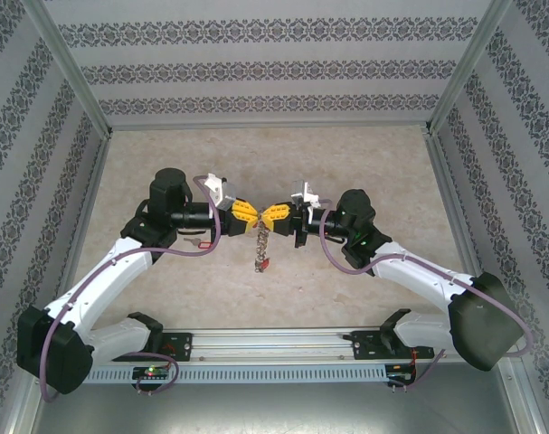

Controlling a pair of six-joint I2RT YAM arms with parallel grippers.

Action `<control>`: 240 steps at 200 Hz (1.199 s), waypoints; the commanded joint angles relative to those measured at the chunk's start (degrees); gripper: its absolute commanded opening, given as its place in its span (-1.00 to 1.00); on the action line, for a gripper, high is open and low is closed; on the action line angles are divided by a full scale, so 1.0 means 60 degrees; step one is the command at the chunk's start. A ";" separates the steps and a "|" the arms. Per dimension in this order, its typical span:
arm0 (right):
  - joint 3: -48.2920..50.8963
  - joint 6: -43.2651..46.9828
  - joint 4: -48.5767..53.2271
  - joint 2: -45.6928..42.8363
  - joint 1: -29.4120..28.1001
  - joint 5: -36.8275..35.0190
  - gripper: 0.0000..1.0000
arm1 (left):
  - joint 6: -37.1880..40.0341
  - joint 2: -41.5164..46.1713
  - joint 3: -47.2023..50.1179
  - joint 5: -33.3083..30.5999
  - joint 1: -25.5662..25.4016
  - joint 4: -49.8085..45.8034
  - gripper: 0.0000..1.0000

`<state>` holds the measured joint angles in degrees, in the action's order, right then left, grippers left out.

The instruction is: Put the keys on the keyring

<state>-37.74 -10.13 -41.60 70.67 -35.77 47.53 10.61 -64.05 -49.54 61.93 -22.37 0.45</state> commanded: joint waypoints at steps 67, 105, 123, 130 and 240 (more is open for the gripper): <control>-0.0376 0.0161 -0.0537 -0.0032 -0.0102 -0.0035 -1.00 | 0.0417 -0.0404 -0.0569 0.0522 -0.0309 -0.0512 -0.83; -0.0339 0.0150 -0.0566 -0.0057 -0.0129 -0.0070 -1.00 | 0.0421 -0.0512 -0.0540 0.0446 -0.0397 -0.0441 -0.82; -0.0303 0.0157 -0.0566 -0.0089 -0.0140 -0.0115 -1.00 | 0.0424 -0.0510 -0.0513 0.0437 -0.0401 -0.0449 -0.70; -0.0267 0.0166 -0.0566 -0.0103 -0.0133 -0.0149 -1.00 | 0.0456 -0.0502 -0.0477 0.0458 -0.0396 -0.0454 -0.68; -0.0336 0.2701 0.2417 -0.0860 0.0487 0.0736 -0.57 | 0.2001 -0.0384 -0.0773 -0.0117 -0.0417 -0.2349 -1.00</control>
<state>-37.78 -5.76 -36.71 70.04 -35.44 47.62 16.56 -66.81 -51.99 61.30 -23.97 -6.37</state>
